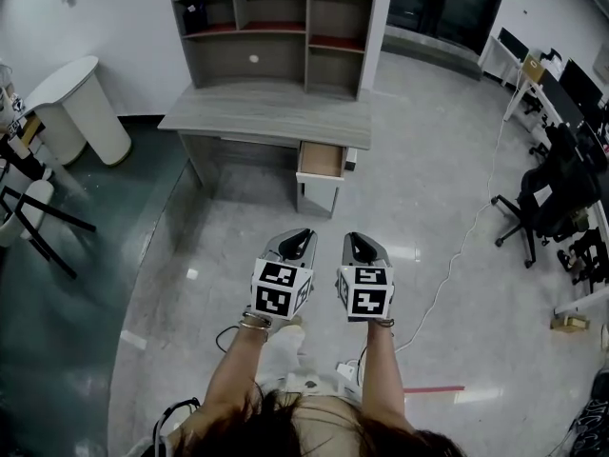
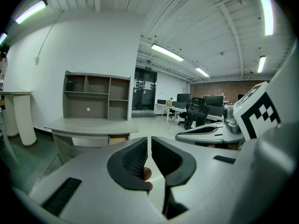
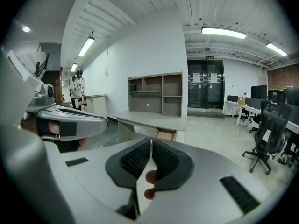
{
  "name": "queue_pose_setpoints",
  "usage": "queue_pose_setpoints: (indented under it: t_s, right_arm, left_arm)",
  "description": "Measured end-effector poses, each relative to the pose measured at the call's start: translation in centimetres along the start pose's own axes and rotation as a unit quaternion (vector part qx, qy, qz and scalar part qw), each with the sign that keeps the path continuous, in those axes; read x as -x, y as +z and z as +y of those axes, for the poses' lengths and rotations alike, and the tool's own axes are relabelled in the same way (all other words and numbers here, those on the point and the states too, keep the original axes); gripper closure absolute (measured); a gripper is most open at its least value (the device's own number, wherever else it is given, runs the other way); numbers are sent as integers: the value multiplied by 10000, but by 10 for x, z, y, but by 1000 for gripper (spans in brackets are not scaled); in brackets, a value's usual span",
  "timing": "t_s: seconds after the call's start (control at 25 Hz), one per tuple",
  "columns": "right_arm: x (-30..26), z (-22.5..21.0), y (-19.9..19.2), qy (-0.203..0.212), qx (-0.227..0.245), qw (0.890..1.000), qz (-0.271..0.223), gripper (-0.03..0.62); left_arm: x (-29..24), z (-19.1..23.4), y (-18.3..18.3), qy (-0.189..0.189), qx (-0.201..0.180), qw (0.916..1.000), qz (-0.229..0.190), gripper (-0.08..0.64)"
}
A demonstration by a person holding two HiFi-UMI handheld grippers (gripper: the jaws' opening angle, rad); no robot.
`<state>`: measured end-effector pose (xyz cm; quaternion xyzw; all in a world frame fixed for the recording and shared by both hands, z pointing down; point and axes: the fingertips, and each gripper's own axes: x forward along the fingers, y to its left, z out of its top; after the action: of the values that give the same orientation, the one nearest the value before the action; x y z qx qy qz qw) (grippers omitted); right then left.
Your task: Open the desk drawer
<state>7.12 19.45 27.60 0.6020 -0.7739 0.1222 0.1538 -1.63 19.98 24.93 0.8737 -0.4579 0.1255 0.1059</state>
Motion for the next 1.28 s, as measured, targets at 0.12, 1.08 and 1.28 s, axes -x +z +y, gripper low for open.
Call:
queue_pose_setpoints:
  t_s: [0.12, 1.08, 1.28]
  right_arm:
    - [5, -2, 1, -53, -86, 9999, -26, 563]
    - [10, 14, -36, -204, -400, 9988, 194, 571]
    - [-13, 11, -27, -254, -376, 9987, 215, 571]
  left_arm:
    - [2, -3, 1, 5, -43, 10000, -28, 526]
    - [32, 12, -22, 195, -86, 9997, 86, 526]
    - [18, 30, -23, 140, -75, 9998, 153, 526]
